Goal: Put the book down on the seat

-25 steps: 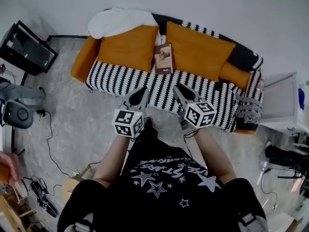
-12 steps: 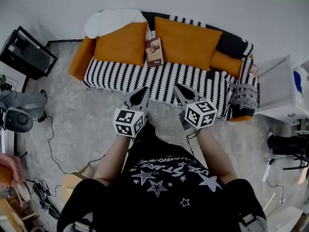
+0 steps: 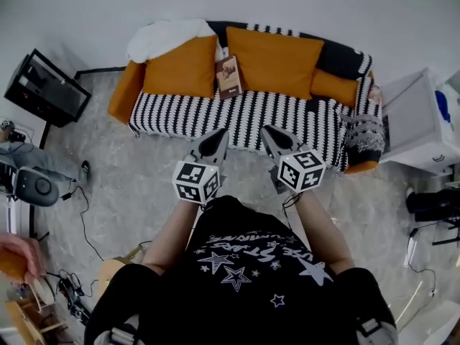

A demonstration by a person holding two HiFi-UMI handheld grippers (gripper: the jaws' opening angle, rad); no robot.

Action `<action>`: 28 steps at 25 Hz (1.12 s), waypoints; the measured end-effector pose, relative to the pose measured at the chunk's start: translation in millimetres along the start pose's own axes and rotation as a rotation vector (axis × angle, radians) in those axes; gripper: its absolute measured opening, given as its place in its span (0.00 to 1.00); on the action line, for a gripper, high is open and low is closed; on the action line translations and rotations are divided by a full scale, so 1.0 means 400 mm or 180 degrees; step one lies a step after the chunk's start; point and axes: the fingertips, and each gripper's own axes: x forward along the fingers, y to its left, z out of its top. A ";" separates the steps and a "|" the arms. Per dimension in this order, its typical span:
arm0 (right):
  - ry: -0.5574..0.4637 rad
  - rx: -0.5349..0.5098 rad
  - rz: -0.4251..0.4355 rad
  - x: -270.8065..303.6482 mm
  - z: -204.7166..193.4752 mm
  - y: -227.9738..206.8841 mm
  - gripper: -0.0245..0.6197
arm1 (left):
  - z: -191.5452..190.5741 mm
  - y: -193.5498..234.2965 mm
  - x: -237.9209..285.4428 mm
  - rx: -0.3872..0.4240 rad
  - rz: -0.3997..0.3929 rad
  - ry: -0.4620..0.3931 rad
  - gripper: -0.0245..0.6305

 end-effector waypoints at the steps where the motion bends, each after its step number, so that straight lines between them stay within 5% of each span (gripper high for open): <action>1: -0.0012 -0.0007 -0.0019 -0.004 0.001 0.002 0.10 | 0.001 -0.001 -0.002 0.0013 -0.0021 0.0003 0.06; 28: 0.0066 -0.0265 -0.0403 0.020 -0.069 0.274 0.09 | 0.011 0.118 -0.230 0.0032 -0.0282 -0.0128 0.06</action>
